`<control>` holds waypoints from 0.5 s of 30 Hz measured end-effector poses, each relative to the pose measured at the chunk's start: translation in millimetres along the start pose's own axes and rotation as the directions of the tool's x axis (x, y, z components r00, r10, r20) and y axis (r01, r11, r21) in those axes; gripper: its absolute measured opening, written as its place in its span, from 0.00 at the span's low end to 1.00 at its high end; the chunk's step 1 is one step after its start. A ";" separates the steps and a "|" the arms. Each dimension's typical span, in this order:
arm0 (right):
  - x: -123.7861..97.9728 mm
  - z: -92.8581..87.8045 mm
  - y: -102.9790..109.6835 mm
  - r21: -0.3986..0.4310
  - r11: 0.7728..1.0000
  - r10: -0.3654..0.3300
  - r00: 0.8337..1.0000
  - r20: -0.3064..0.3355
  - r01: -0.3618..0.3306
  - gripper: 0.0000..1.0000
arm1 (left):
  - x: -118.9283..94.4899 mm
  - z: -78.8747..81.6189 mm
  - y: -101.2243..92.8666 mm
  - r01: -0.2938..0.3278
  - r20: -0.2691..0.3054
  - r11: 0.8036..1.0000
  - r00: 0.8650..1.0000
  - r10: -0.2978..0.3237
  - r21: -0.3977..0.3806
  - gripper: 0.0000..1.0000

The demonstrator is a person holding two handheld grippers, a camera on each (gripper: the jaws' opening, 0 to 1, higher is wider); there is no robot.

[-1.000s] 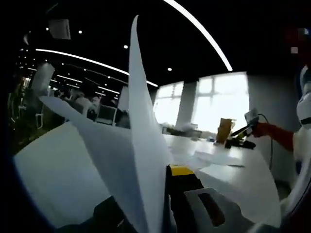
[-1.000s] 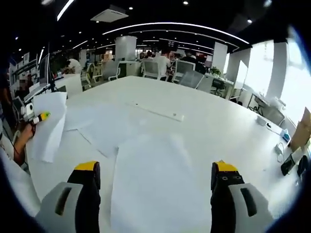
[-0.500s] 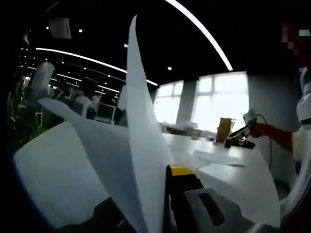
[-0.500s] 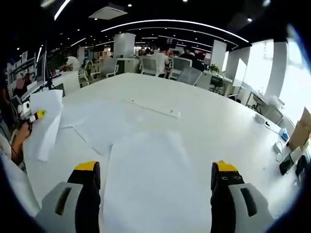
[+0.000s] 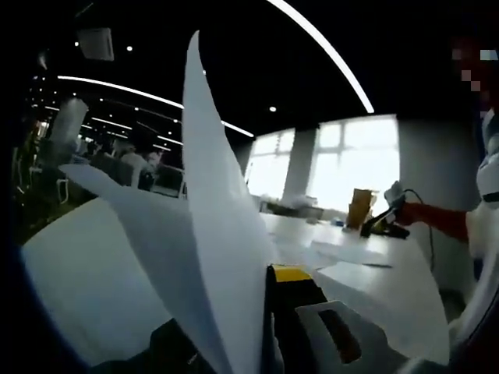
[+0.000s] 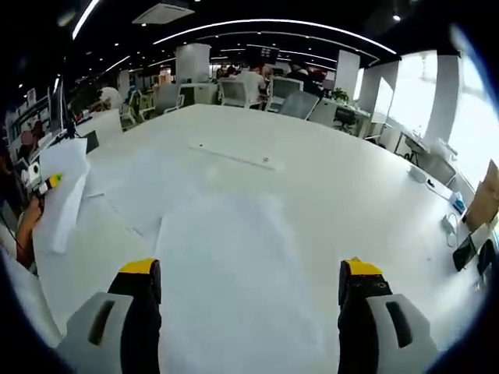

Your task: Organize the stack of printing papers by aligning and flattening the scattered papers on the table

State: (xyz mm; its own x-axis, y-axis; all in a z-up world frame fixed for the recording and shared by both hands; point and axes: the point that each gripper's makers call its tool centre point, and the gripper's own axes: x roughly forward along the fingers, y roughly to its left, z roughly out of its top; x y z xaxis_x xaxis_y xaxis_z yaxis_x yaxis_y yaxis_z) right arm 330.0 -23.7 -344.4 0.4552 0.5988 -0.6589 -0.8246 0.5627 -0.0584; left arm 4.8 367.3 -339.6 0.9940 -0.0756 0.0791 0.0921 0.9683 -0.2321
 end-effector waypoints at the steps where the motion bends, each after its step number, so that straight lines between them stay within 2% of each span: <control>1: 1.6 -1.3 0.1 0.000 1.000 0.003 1.000 -0.006 -0.003 0.90 | 0.0 -0.1 0.5 -0.002 -0.001 1.000 1.000 0.002 0.000 0.06; 15: 21.3 -11.9 -3.6 0.007 1.000 0.024 0.999 -0.045 -0.023 0.90 | -0.2 0.6 -0.1 -0.001 0.003 1.000 1.000 0.001 -0.002 0.06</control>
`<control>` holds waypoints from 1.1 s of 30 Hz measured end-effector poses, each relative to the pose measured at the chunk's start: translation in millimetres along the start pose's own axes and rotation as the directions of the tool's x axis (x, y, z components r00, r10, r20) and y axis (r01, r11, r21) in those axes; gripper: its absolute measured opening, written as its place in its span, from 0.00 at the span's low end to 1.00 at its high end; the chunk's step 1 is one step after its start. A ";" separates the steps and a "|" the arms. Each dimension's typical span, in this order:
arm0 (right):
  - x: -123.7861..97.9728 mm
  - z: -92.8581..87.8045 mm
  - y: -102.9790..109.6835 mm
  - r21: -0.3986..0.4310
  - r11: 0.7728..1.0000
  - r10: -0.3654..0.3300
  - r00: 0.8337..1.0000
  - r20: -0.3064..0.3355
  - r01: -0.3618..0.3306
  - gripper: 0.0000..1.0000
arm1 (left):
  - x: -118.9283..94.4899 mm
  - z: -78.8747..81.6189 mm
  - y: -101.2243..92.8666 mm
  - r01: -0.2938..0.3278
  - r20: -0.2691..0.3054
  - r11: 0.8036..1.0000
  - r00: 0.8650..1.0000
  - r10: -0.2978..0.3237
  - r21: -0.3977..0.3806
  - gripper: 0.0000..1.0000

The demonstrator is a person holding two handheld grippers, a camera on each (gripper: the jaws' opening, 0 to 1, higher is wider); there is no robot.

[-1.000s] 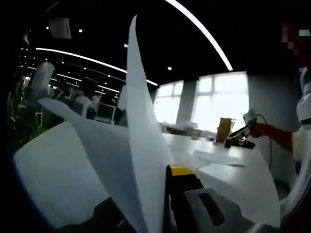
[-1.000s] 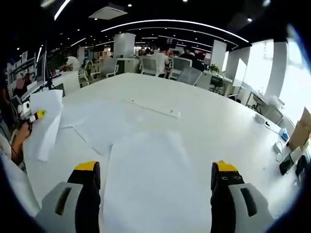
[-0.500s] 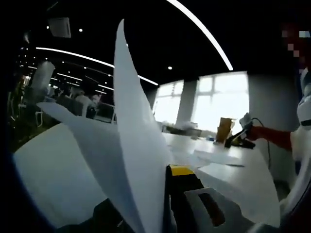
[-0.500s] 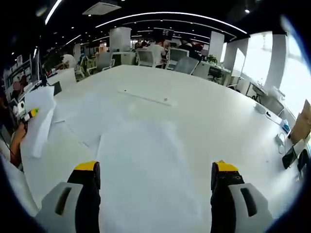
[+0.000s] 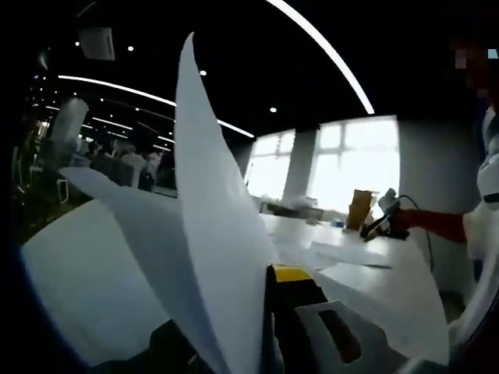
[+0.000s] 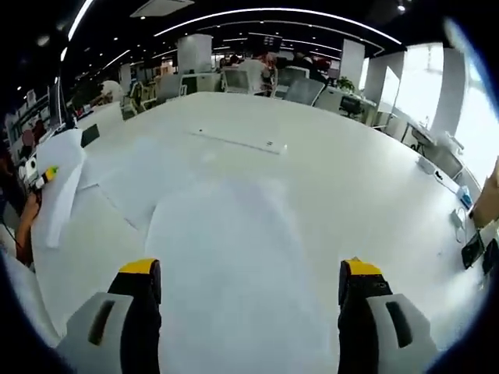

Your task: Organize the stack of printing papers by aligning and flattening the scattered papers on the table

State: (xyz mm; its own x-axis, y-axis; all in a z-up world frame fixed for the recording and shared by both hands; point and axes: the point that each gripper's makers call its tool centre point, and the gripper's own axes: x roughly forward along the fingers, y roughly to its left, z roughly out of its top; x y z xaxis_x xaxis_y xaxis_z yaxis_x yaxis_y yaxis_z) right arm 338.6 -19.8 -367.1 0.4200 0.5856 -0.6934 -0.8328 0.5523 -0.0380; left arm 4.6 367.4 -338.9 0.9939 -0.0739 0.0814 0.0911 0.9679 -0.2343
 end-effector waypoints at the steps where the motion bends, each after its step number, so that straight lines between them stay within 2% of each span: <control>1: 0.9 -0.3 -1.1 0.002 1.000 -0.001 1.000 -0.002 0.001 0.90 | 0.0 -0.1 -0.2 0.000 0.000 1.000 1.000 0.000 0.001 0.06; 24: 30.8 -21.1 -11.8 0.034 0.999 0.015 0.998 -0.057 -0.013 0.90 | -0.9 0.7 -1.3 0.004 0.008 1.000 1.000 -0.004 0.002 0.07; 33: 39.1 -29.6 -8.4 -0.001 1.000 0.017 0.996 -0.089 -0.017 0.90 | -1.3 1.0 -0.7 0.005 0.008 1.000 1.000 -0.005 0.003 0.07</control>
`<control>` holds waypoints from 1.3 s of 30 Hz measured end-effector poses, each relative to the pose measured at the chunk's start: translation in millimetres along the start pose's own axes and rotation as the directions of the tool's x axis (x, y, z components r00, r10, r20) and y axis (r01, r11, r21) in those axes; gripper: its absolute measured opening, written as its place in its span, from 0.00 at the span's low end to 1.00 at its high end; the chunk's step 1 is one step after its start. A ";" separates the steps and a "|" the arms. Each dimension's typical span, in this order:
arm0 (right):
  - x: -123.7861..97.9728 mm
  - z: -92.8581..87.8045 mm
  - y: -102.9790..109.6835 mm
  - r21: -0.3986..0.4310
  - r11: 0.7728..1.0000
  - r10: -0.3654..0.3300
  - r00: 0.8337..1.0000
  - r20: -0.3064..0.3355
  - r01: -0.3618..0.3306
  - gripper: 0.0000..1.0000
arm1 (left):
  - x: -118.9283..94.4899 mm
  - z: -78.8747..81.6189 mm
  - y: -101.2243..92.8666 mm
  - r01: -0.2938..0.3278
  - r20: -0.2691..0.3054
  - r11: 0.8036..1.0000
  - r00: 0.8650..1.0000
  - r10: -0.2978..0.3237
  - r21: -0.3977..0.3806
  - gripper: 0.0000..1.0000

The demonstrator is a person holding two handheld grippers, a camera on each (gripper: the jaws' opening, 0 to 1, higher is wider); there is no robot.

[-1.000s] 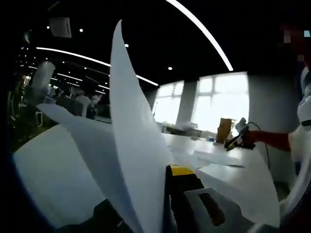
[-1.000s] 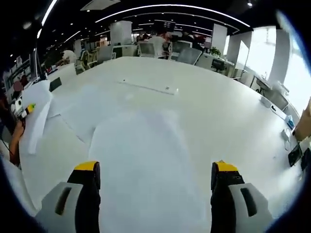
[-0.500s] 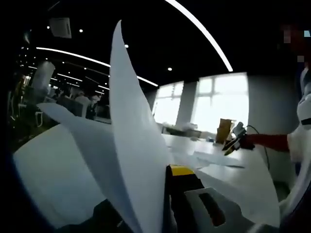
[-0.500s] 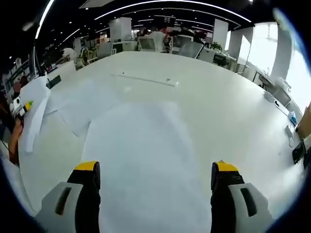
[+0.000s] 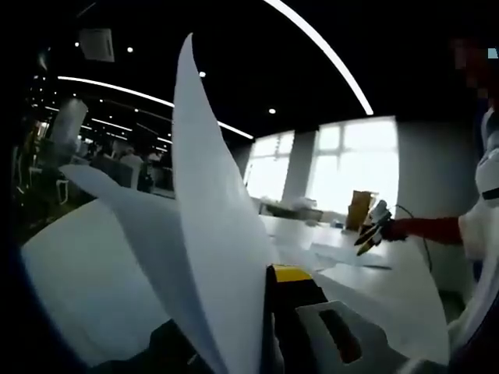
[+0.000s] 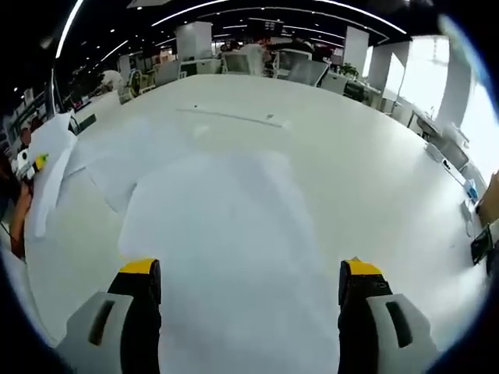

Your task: Organize the stack of printing papers by aligning and flattening the scattered papers on the table

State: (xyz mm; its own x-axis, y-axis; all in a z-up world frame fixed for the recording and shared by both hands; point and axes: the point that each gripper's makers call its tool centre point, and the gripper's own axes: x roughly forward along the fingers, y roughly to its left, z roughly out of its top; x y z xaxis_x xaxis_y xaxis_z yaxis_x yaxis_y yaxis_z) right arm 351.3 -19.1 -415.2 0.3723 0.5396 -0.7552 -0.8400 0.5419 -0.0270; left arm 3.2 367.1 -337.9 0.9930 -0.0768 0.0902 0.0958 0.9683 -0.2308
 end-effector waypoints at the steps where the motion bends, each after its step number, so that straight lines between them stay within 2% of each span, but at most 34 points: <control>1: 1.2 -0.8 0.2 -0.003 1.000 0.001 1.000 -0.002 -0.001 0.90 | 0.0 0.1 -0.1 0.001 0.000 1.000 1.000 -0.001 0.000 0.07; 9: 6.4 -7.3 -7.1 0.014 1.000 -0.003 1.000 -0.013 0.003 0.89 | 0.1 0.0 -0.6 0.001 0.000 1.000 1.000 -0.001 0.003 0.07; 21: 8.1 -11.1 -5.2 0.037 0.999 0.015 1.000 -0.016 -0.014 0.89 | 0.3 0.1 -0.7 0.002 0.000 1.000 1.000 -0.002 0.006 0.07; 29: 8.8 -10.7 -2.5 0.036 0.999 0.017 1.000 0.004 -0.017 0.89 | 0.1 0.1 -1.1 0.004 -0.002 1.000 1.000 -0.004 0.006 0.07; 33: 7.7 -8.5 0.5 0.015 0.999 0.032 0.998 0.048 -0.032 0.86 | 0.0 -0.3 -1.1 0.004 -0.004 1.000 1.000 -0.004 0.008 0.07; 39: 4.9 -7.2 2.5 0.011 0.999 0.043 0.998 0.056 -0.043 0.82 | -0.4 -0.2 -0.9 0.004 -0.003 1.000 1.000 -0.004 0.009 0.07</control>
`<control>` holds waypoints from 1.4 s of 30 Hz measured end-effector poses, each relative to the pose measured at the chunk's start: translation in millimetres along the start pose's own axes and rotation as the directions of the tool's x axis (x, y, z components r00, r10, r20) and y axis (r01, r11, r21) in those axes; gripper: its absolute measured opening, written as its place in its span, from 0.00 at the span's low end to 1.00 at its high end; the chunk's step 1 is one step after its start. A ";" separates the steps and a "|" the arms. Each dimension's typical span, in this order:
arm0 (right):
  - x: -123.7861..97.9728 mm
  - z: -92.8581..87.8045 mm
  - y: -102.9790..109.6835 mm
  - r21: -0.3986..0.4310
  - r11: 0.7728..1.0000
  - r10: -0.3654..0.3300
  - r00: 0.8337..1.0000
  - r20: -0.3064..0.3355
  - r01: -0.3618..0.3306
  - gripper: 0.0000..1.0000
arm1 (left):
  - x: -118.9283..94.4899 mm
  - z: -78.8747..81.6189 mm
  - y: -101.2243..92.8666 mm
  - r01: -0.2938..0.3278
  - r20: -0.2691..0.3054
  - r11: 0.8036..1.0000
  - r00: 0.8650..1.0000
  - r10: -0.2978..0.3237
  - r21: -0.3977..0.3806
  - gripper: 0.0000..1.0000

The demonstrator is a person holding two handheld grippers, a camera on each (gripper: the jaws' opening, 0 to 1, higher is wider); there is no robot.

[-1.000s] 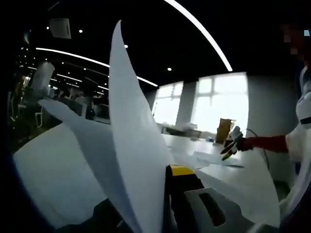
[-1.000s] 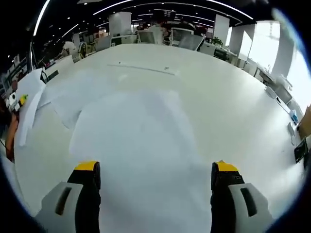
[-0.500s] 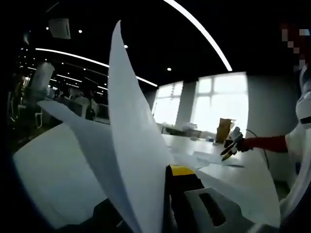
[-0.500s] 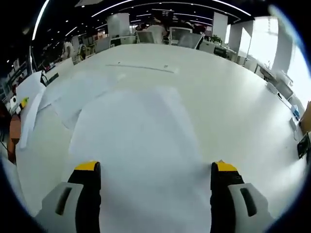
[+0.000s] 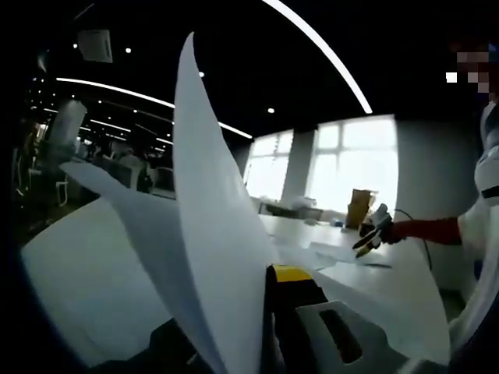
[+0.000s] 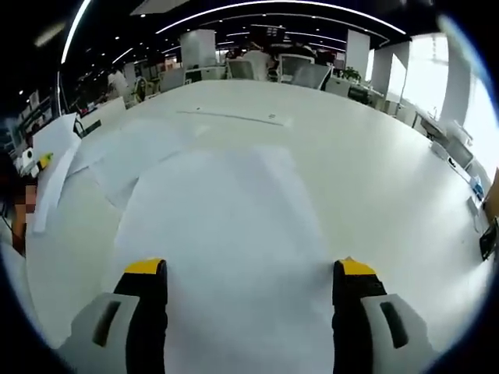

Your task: Organize the stack of printing papers by aligning and flattening the scattered papers on the table

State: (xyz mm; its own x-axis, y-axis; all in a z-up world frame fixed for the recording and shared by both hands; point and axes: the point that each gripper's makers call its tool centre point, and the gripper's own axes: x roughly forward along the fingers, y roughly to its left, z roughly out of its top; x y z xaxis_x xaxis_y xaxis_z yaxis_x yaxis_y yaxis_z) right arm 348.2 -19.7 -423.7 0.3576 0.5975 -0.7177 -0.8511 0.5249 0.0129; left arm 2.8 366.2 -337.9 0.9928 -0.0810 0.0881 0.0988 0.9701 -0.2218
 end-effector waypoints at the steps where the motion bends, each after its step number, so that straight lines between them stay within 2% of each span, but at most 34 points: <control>1: -0.5 -0.2 0.2 -0.001 1.000 0.000 1.000 -0.001 0.000 0.82 | 0.0 0.1 -0.2 0.001 0.001 1.000 1.000 -0.001 0.000 0.07; 13: -3.1 -2.6 1.5 0.000 1.000 0.000 1.000 0.000 0.000 0.81 | -0.4 0.2 -2.4 0.008 0.002 1.000 1.000 -0.008 0.001 0.07; 18: -3.9 0.4 2.6 -0.030 1.000 0.007 1.000 0.000 -0.007 0.70 | 0.4 -0.7 -3.0 0.009 -0.002 1.000 1.000 -0.009 0.004 0.07; 28: -1.9 1.4 5.4 -0.035 0.999 0.011 1.000 0.002 -0.011 0.69 | 1.2 -0.7 -3.1 0.007 -0.002 1.000 1.000 -0.007 0.006 0.07; 42: -8.4 -4.4 16.3 -0.070 0.997 0.038 0.999 0.003 -0.038 0.63 | 1.9 -1.4 -3.5 0.004 -0.004 1.000 1.000 -0.004 0.010 0.07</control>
State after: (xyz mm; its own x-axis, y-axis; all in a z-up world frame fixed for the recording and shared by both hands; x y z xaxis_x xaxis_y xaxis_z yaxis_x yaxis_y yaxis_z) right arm 329.6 -18.8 -420.4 0.3261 0.6191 -0.7144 -0.8890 0.4578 -0.0090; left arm 4.4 362.3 -338.4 0.9927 -0.0858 0.0849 0.1021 0.9720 -0.2117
